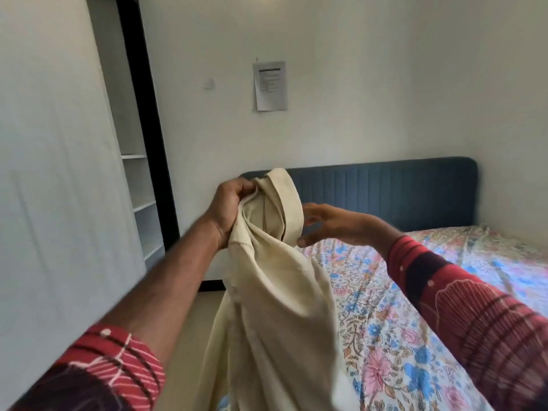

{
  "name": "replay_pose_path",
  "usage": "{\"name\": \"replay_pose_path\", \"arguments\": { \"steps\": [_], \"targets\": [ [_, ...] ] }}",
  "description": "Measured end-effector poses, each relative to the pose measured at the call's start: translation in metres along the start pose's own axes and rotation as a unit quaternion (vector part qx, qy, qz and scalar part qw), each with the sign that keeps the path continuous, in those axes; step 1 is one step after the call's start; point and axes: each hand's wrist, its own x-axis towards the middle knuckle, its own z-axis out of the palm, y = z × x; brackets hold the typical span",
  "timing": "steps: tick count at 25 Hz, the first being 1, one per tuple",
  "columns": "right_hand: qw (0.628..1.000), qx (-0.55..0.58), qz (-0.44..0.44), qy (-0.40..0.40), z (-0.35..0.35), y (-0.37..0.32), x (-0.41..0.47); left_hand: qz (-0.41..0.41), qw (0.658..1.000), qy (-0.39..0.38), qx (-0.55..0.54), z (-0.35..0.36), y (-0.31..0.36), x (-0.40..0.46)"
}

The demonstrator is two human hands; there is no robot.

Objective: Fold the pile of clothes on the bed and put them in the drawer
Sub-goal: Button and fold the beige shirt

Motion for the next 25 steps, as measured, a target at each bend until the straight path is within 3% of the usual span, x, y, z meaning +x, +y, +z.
{"name": "replay_pose_path", "arguments": {
  "steps": [4, 6, 8, 10, 11, 15, 18, 20, 21, 23, 25],
  "targets": [
    [0.996, 0.065, 0.038, -0.055, 0.013, 0.005, 0.003, 0.089, 0.969, -0.060, 0.221, -0.005, 0.046, -0.004],
    [0.994, 0.072, 0.059, -0.057, 0.016, 0.008, -0.001, 0.131, 0.950, -0.029, 0.282, -0.017, 0.064, -0.004],
    [0.984, 0.170, 0.043, -0.015, 0.009, 0.003, -0.007, 0.164, 0.928, 0.026, 0.332, -0.033, 0.078, -0.005],
    [0.954, 0.289, -0.044, 0.072, -0.001, -0.012, -0.008, 0.174, 0.899, 0.053, 0.399, -0.056, 0.086, -0.004],
    [0.942, 0.297, -0.093, 0.125, -0.006, -0.025, -0.006, 0.175, 0.886, 0.058, 0.425, -0.066, 0.088, -0.002],
    [0.931, 0.127, -0.152, 0.306, -0.020, -0.082, 0.011, 0.191, 0.833, 0.140, 0.500, -0.083, 0.095, 0.008],
    [0.913, -0.084, -0.119, 0.380, -0.051, -0.118, 0.014, 0.222, 0.869, 0.216, 0.386, -0.076, 0.102, 0.014],
    [0.951, -0.112, -0.049, 0.285, -0.075, -0.131, 0.006, 0.255, 0.873, 0.258, 0.327, -0.076, 0.113, 0.017],
    [0.977, -0.103, 0.020, 0.187, -0.082, -0.133, -0.001, 0.269, 0.860, 0.282, 0.328, -0.078, 0.121, 0.016],
    [0.988, -0.082, 0.130, 0.028, -0.092, -0.130, -0.017, 0.286, 0.840, 0.303, 0.349, -0.081, 0.133, 0.008],
    [0.994, -0.020, 0.085, 0.065, -0.103, -0.127, -0.025, 0.284, 0.848, 0.285, 0.346, -0.086, 0.141, -0.001]
  ]
}}
